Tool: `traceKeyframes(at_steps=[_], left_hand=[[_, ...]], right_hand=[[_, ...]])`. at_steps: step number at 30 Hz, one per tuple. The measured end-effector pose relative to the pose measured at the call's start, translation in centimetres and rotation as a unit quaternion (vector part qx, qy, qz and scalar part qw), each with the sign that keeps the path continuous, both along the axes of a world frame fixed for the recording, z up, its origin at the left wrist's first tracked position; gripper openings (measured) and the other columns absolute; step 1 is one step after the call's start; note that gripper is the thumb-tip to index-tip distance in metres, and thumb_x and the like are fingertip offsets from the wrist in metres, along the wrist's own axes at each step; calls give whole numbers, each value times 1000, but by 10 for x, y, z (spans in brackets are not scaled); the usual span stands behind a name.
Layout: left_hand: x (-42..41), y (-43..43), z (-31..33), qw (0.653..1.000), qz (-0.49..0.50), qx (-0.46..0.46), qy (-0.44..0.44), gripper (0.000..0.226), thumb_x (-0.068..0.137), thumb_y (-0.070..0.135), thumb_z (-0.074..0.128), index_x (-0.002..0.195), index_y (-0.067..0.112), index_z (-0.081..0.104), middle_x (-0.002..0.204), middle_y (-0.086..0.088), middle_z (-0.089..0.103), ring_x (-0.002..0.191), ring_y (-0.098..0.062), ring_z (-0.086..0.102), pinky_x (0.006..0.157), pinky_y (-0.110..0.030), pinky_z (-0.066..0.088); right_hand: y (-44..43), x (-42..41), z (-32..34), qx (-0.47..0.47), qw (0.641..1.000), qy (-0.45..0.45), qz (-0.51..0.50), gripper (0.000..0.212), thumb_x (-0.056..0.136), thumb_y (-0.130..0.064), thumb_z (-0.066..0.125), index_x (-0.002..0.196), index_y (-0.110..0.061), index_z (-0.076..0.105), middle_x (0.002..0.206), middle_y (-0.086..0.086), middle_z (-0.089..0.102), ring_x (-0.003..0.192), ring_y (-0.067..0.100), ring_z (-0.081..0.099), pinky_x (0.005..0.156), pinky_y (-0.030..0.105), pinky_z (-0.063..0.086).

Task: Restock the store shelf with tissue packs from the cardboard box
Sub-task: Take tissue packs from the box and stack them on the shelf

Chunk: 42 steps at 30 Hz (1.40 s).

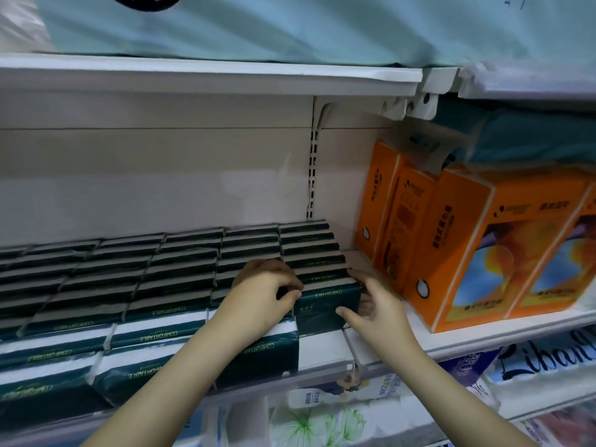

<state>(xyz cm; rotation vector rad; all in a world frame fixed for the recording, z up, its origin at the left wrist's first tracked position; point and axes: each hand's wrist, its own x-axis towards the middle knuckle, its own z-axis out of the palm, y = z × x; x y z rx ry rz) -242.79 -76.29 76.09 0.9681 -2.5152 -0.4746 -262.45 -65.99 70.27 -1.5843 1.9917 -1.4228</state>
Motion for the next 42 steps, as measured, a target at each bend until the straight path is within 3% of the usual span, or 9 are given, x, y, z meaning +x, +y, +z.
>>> traceKeyframes(at_steps=[3,6,8,11,15,19,22,27,42], left_hand=[[0,0,-3,1000,-1,-3,14,19,94,34,58,107,33,72,118,18,58,119,-10,47,103,-31,40],[1,0,-2,1000,-4,-6,20,18,93,32,60,105,32,73,112,20,59,115,-8,51,102,-31,42],[3,3,1,999,1,-8,36,18,93,30,60,107,31,72,109,21,59,112,-6,53,101,-28,43],[7,14,11,996,14,30,78,22,94,27,59,115,29,68,116,16,61,109,-1,53,94,-13,40],[12,41,23,987,9,38,153,27,97,25,54,120,34,62,122,19,59,117,5,50,96,-11,36],[14,72,24,965,48,60,250,29,95,21,55,119,36,63,119,24,60,114,9,52,91,-4,39],[10,99,22,944,84,86,307,32,95,17,56,123,32,62,118,22,64,111,9,56,92,-8,43],[1,149,20,888,122,149,418,34,96,10,54,125,26,60,118,13,67,113,4,59,92,-10,46],[94,322,-40,808,380,145,425,34,97,27,51,131,35,55,128,21,61,122,2,53,100,-25,42]], right_hand=[[0,1,-4,-1,1000,3,6,61,79,-12,78,128,-31,47,121,-16,56,115,6,55,96,28,51],[2,0,2,21,999,-7,26,67,79,-18,79,131,-36,41,123,-28,49,116,-10,48,92,6,42],[8,0,12,21,999,-24,35,66,82,-26,76,134,-38,37,125,-35,42,115,-22,40,92,1,35],[16,-3,26,-2,998,-46,31,58,89,-30,68,137,-36,36,131,-31,39,123,-11,38,103,15,34],[26,-7,47,-49,996,-57,40,40,93,-32,64,131,-27,54,132,-17,55,122,-1,50,104,24,43],[40,-5,69,-89,983,-109,118,29,95,-17,58,124,-22,61,119,-20,63,110,-10,57,87,7,44],[54,-6,76,-104,967,-154,176,28,97,-14,54,124,-14,63,117,-16,66,109,-9,58,86,7,44],[73,-14,73,-65,939,-251,226,27,101,-20,47,121,-27,63,124,-10,66,122,7,57,104,35,45],[128,77,14,125,832,-310,442,30,104,-21,40,123,-32,60,128,-12,64,124,3,54,108,36,42]])
